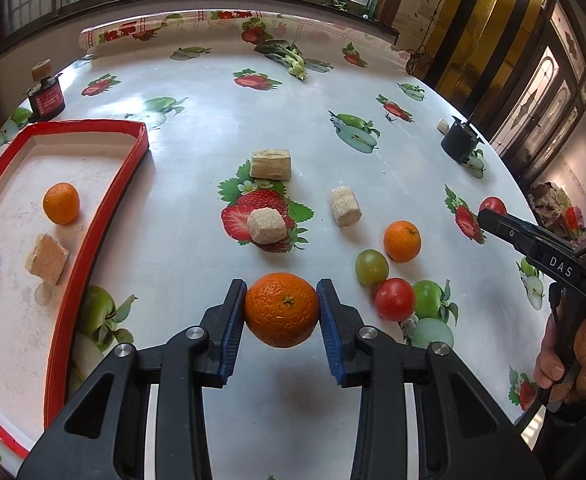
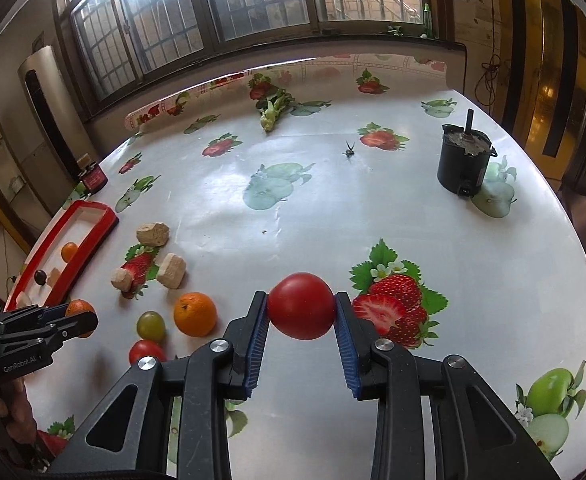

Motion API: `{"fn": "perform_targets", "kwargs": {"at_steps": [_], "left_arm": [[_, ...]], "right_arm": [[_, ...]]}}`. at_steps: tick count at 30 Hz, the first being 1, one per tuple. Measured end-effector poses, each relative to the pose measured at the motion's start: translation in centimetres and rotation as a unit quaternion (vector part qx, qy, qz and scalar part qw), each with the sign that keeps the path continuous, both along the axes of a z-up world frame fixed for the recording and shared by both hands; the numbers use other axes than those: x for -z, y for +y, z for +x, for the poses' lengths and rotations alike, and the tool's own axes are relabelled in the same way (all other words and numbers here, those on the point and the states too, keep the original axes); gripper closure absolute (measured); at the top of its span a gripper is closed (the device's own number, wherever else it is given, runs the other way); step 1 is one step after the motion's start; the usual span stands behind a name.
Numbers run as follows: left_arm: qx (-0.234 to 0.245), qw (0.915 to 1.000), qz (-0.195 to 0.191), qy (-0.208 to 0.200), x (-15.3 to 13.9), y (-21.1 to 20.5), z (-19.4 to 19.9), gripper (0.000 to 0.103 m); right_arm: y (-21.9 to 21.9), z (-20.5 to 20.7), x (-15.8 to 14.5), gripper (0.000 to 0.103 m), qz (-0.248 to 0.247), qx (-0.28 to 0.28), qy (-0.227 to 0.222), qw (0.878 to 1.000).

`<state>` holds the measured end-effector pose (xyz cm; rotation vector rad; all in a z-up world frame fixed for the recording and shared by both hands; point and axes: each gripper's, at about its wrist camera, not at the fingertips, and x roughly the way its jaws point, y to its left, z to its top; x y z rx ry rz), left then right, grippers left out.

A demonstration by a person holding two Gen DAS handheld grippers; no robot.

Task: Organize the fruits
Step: 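Carry the orange and red tomato toward the red tray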

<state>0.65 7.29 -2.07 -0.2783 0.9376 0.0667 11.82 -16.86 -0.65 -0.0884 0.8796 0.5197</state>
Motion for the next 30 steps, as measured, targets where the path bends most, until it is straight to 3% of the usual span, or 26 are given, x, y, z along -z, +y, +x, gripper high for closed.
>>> {"fn": "perform_targets", "kwargs": {"at_steps": [13, 30], "left_arm": [[-0.045, 0.9988, 0.005, -0.02, -1.4, 3.2, -3.8, 0.07], [-0.098, 0.9948, 0.009, -0.027, -1.9, 7.3, -6.7, 0.07]], "right_arm": [[5.8, -4.5, -1.1, 0.07, 0.014, -0.074, 0.001, 0.997], [11.7, -7.0, -1.7, 0.07, 0.013, -0.137, 0.0, 0.99]]}}
